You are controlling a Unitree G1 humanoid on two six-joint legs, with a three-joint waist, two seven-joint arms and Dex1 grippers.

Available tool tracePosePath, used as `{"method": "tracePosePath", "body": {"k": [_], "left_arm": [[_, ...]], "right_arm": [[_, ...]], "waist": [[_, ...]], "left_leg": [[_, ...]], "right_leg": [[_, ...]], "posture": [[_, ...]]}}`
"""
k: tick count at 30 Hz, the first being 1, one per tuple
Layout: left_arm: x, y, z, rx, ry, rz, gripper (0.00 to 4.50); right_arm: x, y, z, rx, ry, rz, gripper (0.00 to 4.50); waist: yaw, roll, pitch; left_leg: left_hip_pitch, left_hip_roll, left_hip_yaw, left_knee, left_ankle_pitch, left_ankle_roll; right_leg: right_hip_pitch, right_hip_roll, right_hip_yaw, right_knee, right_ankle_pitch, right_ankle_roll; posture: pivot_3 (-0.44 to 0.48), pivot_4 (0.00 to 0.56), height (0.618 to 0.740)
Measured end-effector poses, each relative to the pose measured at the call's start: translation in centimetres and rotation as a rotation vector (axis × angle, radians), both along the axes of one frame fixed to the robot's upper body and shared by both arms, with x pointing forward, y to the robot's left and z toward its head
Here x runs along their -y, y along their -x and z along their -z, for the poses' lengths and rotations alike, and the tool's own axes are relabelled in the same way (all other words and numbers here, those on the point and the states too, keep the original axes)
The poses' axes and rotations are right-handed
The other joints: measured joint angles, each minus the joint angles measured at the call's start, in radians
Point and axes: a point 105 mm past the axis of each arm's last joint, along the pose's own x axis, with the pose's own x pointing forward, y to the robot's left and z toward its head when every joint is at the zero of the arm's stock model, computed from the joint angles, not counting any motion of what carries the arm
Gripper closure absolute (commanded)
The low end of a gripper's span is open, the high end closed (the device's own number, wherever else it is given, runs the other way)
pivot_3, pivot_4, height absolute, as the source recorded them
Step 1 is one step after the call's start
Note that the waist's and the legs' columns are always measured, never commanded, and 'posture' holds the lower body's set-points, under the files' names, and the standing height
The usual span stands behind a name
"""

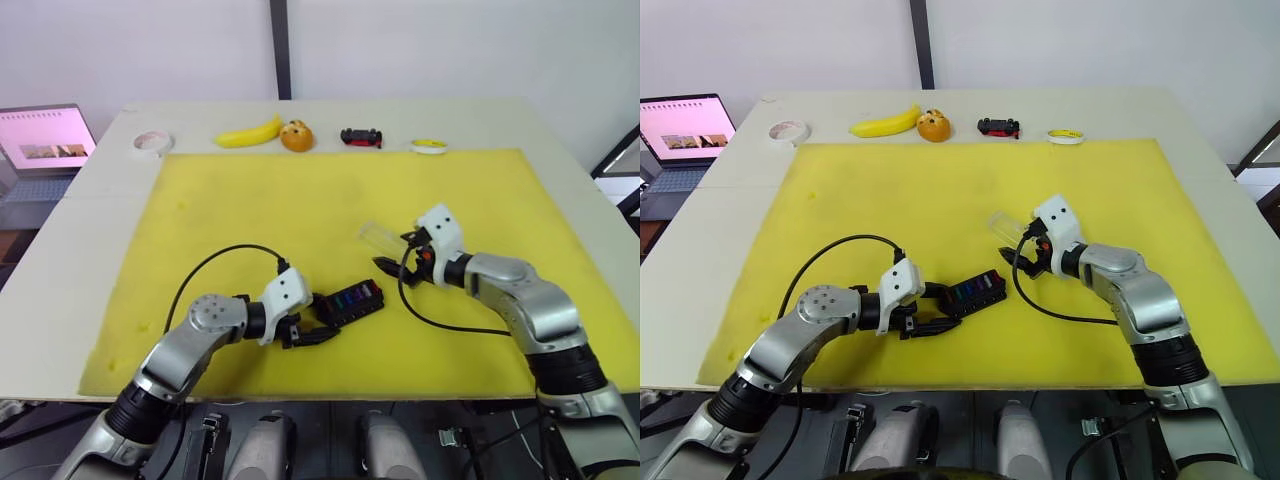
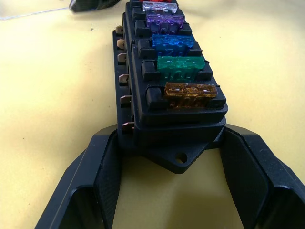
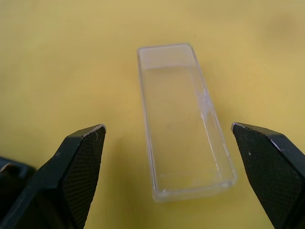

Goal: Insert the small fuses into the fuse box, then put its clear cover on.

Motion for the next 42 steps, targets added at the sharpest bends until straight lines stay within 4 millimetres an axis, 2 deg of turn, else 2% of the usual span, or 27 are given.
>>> {"method": "tracePosePath", "body": {"k": [11,14,18,22,25,29,31,32,35,39,42], "left_arm": [[0.2,-0.3,0.0,0.001,-0.002,0.009,1.97],[0.2,-0.3,0.0,0.003,-0.001,0.009,1.97],[0.3,-0.4,0.1,0.006,-0.001,0.012,1.97],[0.4,-0.5,0.1,0.006,-0.005,0.025,1.97],[0.5,-0.7,0.0,0.006,-0.009,0.039,1.97],[0.5,-0.9,0.0,0.005,-0.014,0.065,1.97],[0.5,-0.9,0.0,0.007,-0.012,0.069,1.97],[0.6,-0.9,0.1,0.007,-0.012,0.085,1.97],[0.6,-1.1,0.0,0.008,-0.018,0.111,1.97],[0.5,-1.2,-0.1,0.018,-0.030,0.140,1.97],[0.5,-1.2,-0.2,0.022,-0.046,0.178,1.97]], "right_arm": [[-0.1,-0.7,-0.6,0.031,0.023,-0.009,0.00],[-0.1,-0.6,-0.6,0.028,0.025,-0.015,0.90],[0.0,-0.5,-0.5,0.023,0.033,-0.026,2.83],[0.7,-0.3,-1.0,0.039,0.080,-0.031,2.80],[0.8,0.4,-2.3,0.052,0.095,-0.077,2.80],[-1.2,3.2,-5.9,0.109,0.084,-0.303,2.80],[-2.1,4.1,-6.6,0.123,0.076,-0.377,2.80],[-2.5,5.4,-6.5,0.097,0.104,-0.480,2.80],[-2.9,7.2,-6.4,0.089,0.188,-0.642,2.80],[-3.2,8.0,-5.0,0.060,0.265,-0.769,2.80],[-3.3,8.4,-4.8,0.043,0.266,-0.828,2.80]], "waist": [[0.001,0.000,0.000],[0.001,0.000,0.000],[0.001,0.000,0.000],[0.003,0.000,0.000],[0.003,0.001,0.000],[0.003,0.001,0.000],[0.002,0.000,0.000],[0.005,0.001,0.000],[0.002,0.001,0.000],[0.001,0.001,0.000],[0.001,0.001,0.001]], "left_leg": [[0.000,0.000,0.000,0.000,0.000,0.000],[0.000,0.000,0.000,0.000,0.000,0.000],[0.000,-0.001,0.000,0.000,0.000,0.000],[0.000,-0.001,0.000,0.000,0.000,0.000],[0.000,-0.001,0.000,0.000,0.000,0.000],[0.000,-0.001,-0.001,0.000,0.000,0.000],[0.000,-0.001,-0.001,0.000,0.000,0.000],[0.000,-0.002,-0.001,0.000,0.000,0.000],[0.000,-0.001,-0.001,0.000,0.000,0.001],[0.000,-0.001,-0.001,0.000,0.000,0.000],[0.000,-0.001,-0.001,0.000,0.000,0.000]], "right_leg": [[0.000,0.000,0.000,0.000,0.000,0.000],[0.000,0.000,0.000,0.000,0.000,0.000],[0.000,-0.001,0.000,0.000,0.000,0.000],[0.000,-0.001,0.000,0.000,0.000,0.000],[0.000,-0.001,0.000,0.000,0.000,0.000],[0.001,-0.001,-0.001,0.000,0.000,0.000],[0.001,-0.002,-0.002,-0.001,0.000,0.000],[0.001,-0.002,-0.002,-0.001,0.000,0.000],[0.002,-0.002,-0.003,-0.001,0.000,0.000],[0.001,-0.002,-0.003,-0.001,0.000,0.000],[0.001,-0.002,-0.003,-0.001,0.000,0.000]], "posture": [[0.000,0.150,0.740],[0.000,0.150,0.740],[0.000,0.150,0.740],[0.000,0.150,0.740],[0.000,0.150,0.740],[0.000,0.150,0.740],[0.000,0.150,0.740],[0.000,0.150,0.740],[0.000,0.150,0.740],[0.000,0.150,0.740],[0.000,0.150,0.740]]}}
